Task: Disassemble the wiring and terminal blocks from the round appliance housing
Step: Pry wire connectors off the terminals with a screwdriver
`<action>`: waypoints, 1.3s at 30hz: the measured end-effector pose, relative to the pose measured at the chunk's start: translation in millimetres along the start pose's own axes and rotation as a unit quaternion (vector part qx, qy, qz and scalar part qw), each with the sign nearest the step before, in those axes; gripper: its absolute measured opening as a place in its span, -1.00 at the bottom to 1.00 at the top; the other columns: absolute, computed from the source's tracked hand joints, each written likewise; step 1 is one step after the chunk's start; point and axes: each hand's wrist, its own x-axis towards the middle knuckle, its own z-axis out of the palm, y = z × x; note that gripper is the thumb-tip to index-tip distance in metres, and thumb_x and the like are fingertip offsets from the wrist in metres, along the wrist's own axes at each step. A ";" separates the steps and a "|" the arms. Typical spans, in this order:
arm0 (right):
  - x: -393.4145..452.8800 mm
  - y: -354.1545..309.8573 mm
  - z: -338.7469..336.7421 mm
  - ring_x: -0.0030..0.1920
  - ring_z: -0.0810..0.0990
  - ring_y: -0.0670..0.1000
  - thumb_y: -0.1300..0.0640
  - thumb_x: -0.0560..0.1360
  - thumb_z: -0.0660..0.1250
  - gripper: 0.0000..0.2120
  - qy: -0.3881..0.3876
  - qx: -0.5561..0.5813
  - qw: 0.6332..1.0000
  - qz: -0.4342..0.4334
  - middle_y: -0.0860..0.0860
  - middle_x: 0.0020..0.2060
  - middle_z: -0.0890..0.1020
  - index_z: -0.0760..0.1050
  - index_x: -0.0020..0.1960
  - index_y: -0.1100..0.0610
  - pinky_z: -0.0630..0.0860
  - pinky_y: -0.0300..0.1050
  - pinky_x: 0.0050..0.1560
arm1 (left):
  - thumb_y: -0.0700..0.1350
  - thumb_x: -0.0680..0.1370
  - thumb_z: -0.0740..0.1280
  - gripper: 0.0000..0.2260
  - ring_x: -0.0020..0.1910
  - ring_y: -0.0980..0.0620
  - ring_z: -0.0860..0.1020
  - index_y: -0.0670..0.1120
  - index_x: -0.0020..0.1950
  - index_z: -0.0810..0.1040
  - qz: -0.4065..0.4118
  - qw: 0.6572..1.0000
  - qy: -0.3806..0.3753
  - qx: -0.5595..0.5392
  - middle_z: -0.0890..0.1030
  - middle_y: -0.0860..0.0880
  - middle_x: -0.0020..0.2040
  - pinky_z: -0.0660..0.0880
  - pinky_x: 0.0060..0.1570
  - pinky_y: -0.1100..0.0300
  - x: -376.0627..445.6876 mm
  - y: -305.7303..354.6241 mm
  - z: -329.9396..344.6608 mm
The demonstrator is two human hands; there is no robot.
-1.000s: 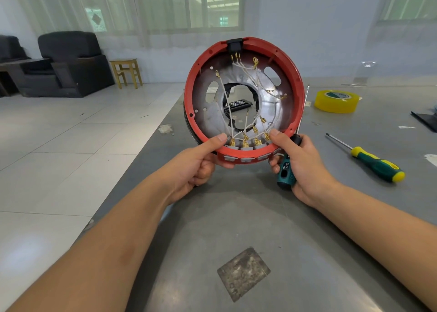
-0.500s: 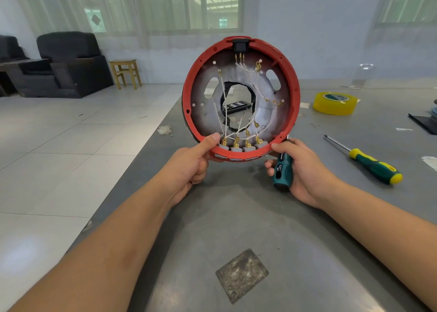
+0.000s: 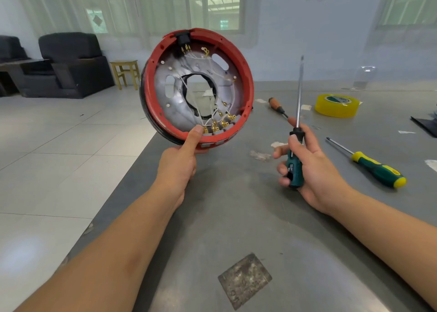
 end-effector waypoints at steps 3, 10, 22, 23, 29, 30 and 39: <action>-0.3 -0.3 -8.2 -0.46 0.39 0.00 0.04 0.69 0.22 -0.68 -0.007 -0.110 0.993 -0.034 0.03 -0.28 0.53 0.42 0.29 -0.39 0.32 -0.15 -0.51 | 0.42 0.53 0.32 -0.48 -0.47 0.12 0.36 -0.04 -0.08 0.70 0.041 0.996 0.064 0.044 0.62 -0.06 -0.30 0.33 -0.18 0.12 5.5 -1.3 -6.4; -2.9 0.0 -20.7 -0.50 0.46 -0.01 -0.06 0.62 0.31 -0.96 -0.013 -0.356 0.931 -0.076 -0.02 -0.38 0.56 0.45 0.00 -0.19 0.41 -0.20 -0.51 | 0.45 0.54 0.28 -0.34 -0.32 0.01 0.54 -0.15 -0.32 0.62 0.036 0.986 0.105 0.125 0.58 0.08 -0.49 0.39 -0.30 0.12 12.0 -9.0 -8.8; -7.8 -10.7 -24.2 -0.06 0.54 0.00 -0.37 0.53 0.04 -0.46 -0.116 -0.646 0.739 -0.155 -0.11 -0.05 0.53 0.55 0.26 -0.09 0.55 0.06 -0.07 | 0.48 0.58 0.12 -0.29 -0.20 0.11 0.60 -0.06 -0.18 0.77 0.067 0.973 0.066 0.211 0.71 0.07 -0.26 0.37 -0.26 0.22 14.5 -20.3 -7.5; -8.2 -11.9 -24.6 -0.06 0.54 0.01 -0.38 0.54 0.01 -0.43 -0.122 -0.657 0.728 -0.155 -0.11 -0.05 0.53 0.54 0.28 -0.08 0.56 0.08 -0.08 | 0.48 0.59 0.10 -0.28 -0.19 0.06 0.61 -0.08 -0.15 0.77 0.073 0.969 0.062 0.226 0.70 0.04 -0.25 0.39 -0.25 0.18 14.1 -20.6 -7.0; -9.7 -20.0 -33.5 -0.16 0.58 -0.06 -0.24 0.56 0.22 -0.65 -0.122 -0.631 0.747 -0.166 -0.16 -0.03 0.64 0.44 0.32 -0.21 0.53 -0.07 -0.10 | 0.48 0.60 0.04 -0.23 -0.24 -0.08 0.60 -0.16 -0.12 0.71 0.095 0.956 0.056 0.272 0.62 -0.09 -0.33 0.42 -0.25 0.07 12.5 -24.7 -6.3; -9.0 -21.1 -35.2 -0.18 0.58 -0.06 -0.21 0.56 0.25 -0.69 -0.126 -0.625 0.752 -0.167 -0.16 -0.07 0.64 0.46 0.28 -0.21 0.52 -0.07 -0.13 | 0.48 0.59 0.04 -0.23 -0.24 -0.08 0.59 -0.16 -0.13 0.70 0.097 0.956 0.055 0.272 0.60 -0.07 -0.34 0.42 -0.25 0.07 12.2 -25.1 -6.3; -5.9 -28.9 -42.1 -0.11 0.58 -0.14 -0.08 0.57 0.35 -0.67 -0.142 -0.583 0.772 -0.209 -0.19 -0.08 0.66 0.36 0.24 -0.41 0.49 -0.22 -0.14 | 0.49 0.59 0.02 -0.24 -0.19 -0.01 0.62 -0.10 -0.11 0.72 0.094 0.956 0.049 0.273 0.69 -0.05 -0.22 0.47 -0.15 0.07 15.9 -27.6 -6.6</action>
